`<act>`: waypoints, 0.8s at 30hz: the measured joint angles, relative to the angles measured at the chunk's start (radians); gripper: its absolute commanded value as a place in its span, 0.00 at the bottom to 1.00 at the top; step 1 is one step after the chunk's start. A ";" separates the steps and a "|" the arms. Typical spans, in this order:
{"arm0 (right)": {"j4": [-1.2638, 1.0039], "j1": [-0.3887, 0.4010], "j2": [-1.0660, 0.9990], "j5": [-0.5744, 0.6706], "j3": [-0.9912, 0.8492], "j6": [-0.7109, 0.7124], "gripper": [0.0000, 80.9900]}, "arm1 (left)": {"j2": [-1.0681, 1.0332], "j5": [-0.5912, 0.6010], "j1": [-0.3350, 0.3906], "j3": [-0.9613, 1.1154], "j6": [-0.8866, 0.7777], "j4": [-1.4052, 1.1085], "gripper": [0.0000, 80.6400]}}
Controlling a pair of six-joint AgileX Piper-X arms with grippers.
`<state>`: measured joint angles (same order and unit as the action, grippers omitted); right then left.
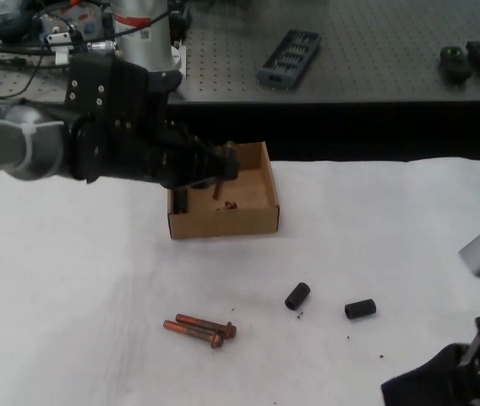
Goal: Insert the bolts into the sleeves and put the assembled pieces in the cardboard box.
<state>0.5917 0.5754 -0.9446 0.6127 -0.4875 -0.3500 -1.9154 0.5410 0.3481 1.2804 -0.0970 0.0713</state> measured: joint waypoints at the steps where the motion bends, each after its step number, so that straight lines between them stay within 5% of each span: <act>1: -0.004 0.010 -0.005 0.000 0.000 -0.008 0.05 | -0.010 -0.002 -0.007 0.012 0.003 0.005 0.01; 24: -0.050 0.052 -0.008 0.000 0.000 -0.065 0.05 | -0.188 -0.059 -0.040 0.217 0.097 0.124 0.01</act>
<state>0.5419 0.6272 -0.9529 0.6127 -0.4875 -0.4150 -2.1038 0.4818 0.3084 1.4974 0.0000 0.1958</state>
